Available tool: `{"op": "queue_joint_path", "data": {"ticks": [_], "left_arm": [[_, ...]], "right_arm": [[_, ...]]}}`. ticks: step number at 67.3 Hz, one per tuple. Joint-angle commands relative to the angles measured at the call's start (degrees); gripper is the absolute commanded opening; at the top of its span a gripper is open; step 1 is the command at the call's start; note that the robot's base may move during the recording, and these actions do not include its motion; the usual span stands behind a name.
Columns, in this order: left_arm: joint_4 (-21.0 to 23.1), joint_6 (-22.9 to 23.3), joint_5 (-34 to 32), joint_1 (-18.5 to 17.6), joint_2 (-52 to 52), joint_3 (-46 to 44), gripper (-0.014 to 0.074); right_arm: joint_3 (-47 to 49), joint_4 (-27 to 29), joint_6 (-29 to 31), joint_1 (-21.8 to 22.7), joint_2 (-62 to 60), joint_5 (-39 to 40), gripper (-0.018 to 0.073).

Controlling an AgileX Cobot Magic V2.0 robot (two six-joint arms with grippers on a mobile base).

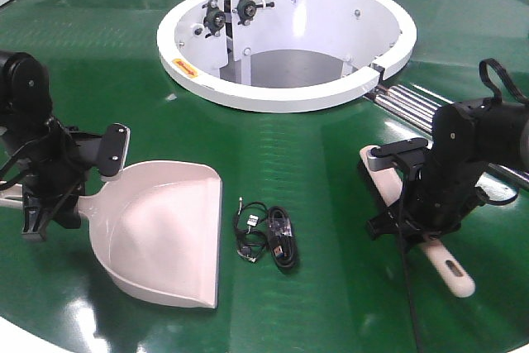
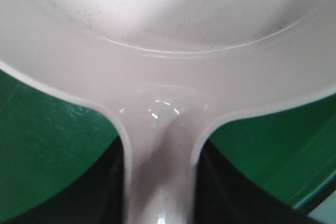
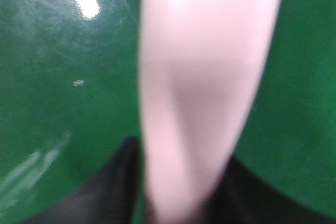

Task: Clean and inspect green conveyor with broom and dustpan
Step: 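Reach the right gripper to the pink brush and grasp its handle, then sweep the black cables into the dustpan with the brush in the right gripper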

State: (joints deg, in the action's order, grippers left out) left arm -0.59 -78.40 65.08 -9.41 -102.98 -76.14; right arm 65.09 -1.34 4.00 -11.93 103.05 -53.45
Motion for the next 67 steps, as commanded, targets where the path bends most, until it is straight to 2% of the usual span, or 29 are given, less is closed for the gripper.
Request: {"op": "queue_joint_path", "data": {"ticks": [1,2,26,42,50,62,67], "left_arm": [[0.6,0.5,0.1,-0.3,2.8,-1.6,-0.0008],[0.6,0.5,0.1,-0.3,2.8,-1.6,-0.0008],[0.6,0.5,0.1,-0.3,2.8,-1.6,-0.0008],[0.6,0.5,0.1,-0.3,2.8,-1.6,-0.0008],[0.6,0.5,0.1,-0.3,2.8,-1.6,-0.0008],[0.6,0.5,0.1,-0.3,2.8,-1.6,-0.0008],[0.6,0.5,0.1,-0.3,2.8,-1.6,-0.0008]], "right_arm": [[2.4,-1.0,0.3,0.3,-2.5,0.8,0.0006],[2.6,-1.0,0.2,0.3,-2.6,0.9,-0.0017],[2.7,-0.6,-4.0,0.1,-8.7,-0.5,-0.0005],[2.7,3.7,-5.5,-1.1,-14.1,-9.7,-0.0005],[2.7,3.4,-11.0,-5.3,-15.6,-13.7,-0.0005],[2.7,2.1,-21.0,-17.4,-15.0,-15.1,-0.0005],[2.7,1.3,-25.1,-20.5,-14.4,-13.9,-0.0005]]}}
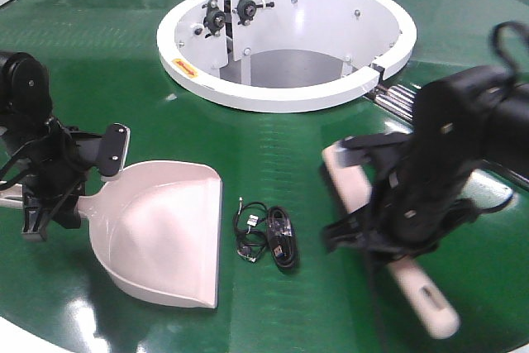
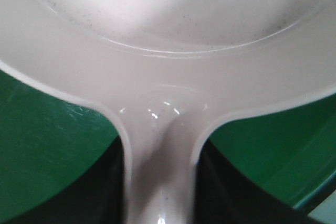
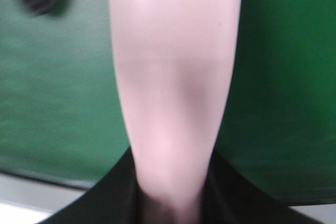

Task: Clean and inspect green conveyor with broom and dustpan
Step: 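Sweep the black cables into the dustpan with the brush in the right gripper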

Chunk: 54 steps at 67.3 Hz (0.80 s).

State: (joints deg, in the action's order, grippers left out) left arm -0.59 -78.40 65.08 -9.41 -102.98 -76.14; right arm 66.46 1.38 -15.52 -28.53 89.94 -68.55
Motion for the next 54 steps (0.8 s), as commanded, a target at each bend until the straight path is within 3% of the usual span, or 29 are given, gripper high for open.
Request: {"op": "queue_joint_path", "data": {"ticks": [1,11,24,54], "left_arm": [[0.6,0.5,0.1,-0.3,2.8,-1.6,-0.0008],[0.6,0.5,0.1,-0.3,2.8,-1.6,-0.0008],[0.6,0.5,0.1,-0.3,2.8,-1.6,-0.0008],[0.6,0.5,0.1,-0.3,2.8,-1.6,-0.0008]], "right_arm": [[1.4,-1.4,-6.4,-4.2,-1.1,1.4,-0.0005],[1.4,0.2,-11.7,-4.5,1.5,1.8,-0.0005],[1.6,4.8,-10.6,-4.5,5.4,2.4,-0.0005],[3.1,8.7,-10.0,-4.6,9.8,5.8,-0.0005]]}}
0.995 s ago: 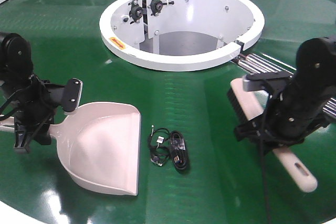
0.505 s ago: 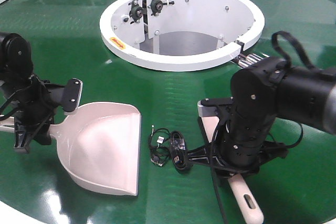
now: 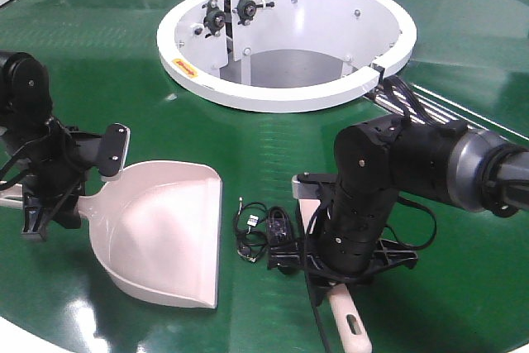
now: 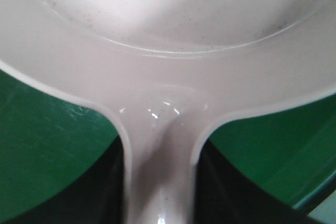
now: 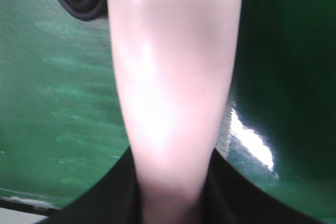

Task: Clean and inspect green conveyor with broom and dustpan
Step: 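Sweep the black cables into the dustpan with the brush in the right gripper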

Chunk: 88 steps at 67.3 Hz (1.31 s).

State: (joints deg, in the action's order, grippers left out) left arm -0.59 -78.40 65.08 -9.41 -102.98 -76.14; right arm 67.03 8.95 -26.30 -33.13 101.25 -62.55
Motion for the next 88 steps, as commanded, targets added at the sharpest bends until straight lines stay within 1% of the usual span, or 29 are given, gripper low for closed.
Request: {"op": "queue_joint_path", "data": {"ticks": [1,12,29,43,55,63,80,83,88], "left_arm": [[0.6,0.5,0.1,-0.3,2.8,-1.6,-0.0008],[0.6,0.5,0.1,-0.3,2.8,-1.6,-0.0008],[0.6,0.5,0.1,-0.3,2.8,-1.6,-0.0008],[0.6,0.5,0.1,-0.3,2.8,-1.6,-0.0008],[0.6,0.5,0.1,-0.3,2.8,-1.6,-0.0008],[0.6,0.5,0.1,-0.3,2.8,-1.6,-0.0008],[0.6,0.5,0.1,-0.3,2.8,-1.6,-0.0008],[0.6,0.5,0.1,-0.3,2.8,-1.6,-0.0008],[0.6,0.5,0.1,-0.3,2.8,-1.6,-0.0008]], "right_arm": [[2.9,1.3,1.0,-0.1,-1.2,-0.4,-0.0005],[7.0,3.5,3.1,-0.1,1.5,-3.3,-0.0005],[14.7,4.9,5.1,-3.6,7.4,-8.1,-0.0005],[24.3,9.5,7.8,-6.8,13.7,-11.1,-0.0005],[32.2,12.7,9.1,-9.3,18.4,-11.1,-0.0005],[37.6,15.7,10.4,-10.4,20.8,-11.1,-0.0005],[42.7,14.7,10.4,-10.6,20.8,-11.1,-0.0005],[42.9,13.6,10.4,-10.5,20.2,-11.1,-0.0005],[43.1,9.5,10.2,-10.5,18.7,-11.1,-0.0005]]}}
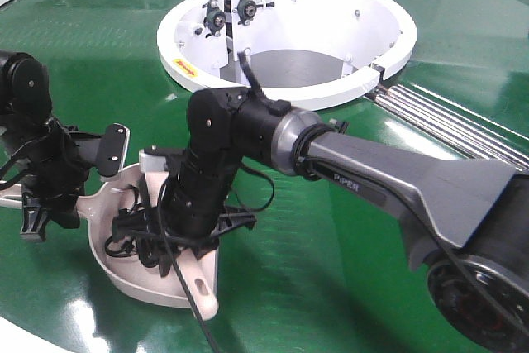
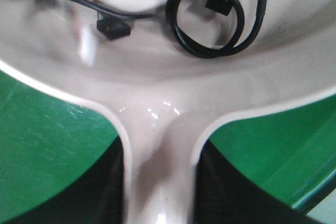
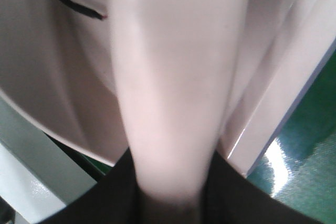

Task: Clean and inspect green conveyor with broom and dustpan
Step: 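Sweep the black cables into the dustpan with the brush in the right gripper, then carry the brush back and lower it onto the belt with the right gripper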

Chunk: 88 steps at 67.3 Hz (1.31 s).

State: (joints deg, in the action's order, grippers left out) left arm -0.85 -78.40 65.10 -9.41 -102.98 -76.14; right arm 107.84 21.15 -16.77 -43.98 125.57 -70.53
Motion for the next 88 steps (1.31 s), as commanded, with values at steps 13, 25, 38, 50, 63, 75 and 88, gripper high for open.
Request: {"op": "queue_joint_path", "data": {"ticks": [13,25,38,50,63,75,88], "left_arm": [[0.9,0.5,0.1,-0.3,2.8,-1.6,-0.0008],[0.9,0.5,0.1,-0.3,2.8,-1.6,-0.0008],[0.9,0.5,0.1,-0.3,2.8,-1.6,-0.0008],[0.9,0.5,0.1,-0.3,2.8,-1.6,-0.0008],[0.9,0.5,0.1,-0.3,2.8,-1.6,-0.0008],[0.9,0.5,0.1,-0.3,2.8,-1.6,-0.0008],[0.9,0.5,0.1,-0.3,2.8,-1.6,-0.0008]], "right_arm": [[2.2,-12.0,-1.8,2.4,-10.6,-3.2,-0.0005],[2.2,-13.6,-0.6,7.1,-16.0,-3.2,-0.0005],[1.3,-13.7,3.7,13.2,-20.7,-3.2,-0.0005],[-6.1,-14.5,8.2,20.3,-24.5,-3.1,-0.0005],[-17.9,-15.2,14.4,29.6,-28.7,-1.3,-0.0005],[-25.6,-15.6,19.2,35.9,-30.9,0.1,-0.0005],[-33.0,-18.1,20.3,37.5,-31.3,3.6,-0.0005]]}}
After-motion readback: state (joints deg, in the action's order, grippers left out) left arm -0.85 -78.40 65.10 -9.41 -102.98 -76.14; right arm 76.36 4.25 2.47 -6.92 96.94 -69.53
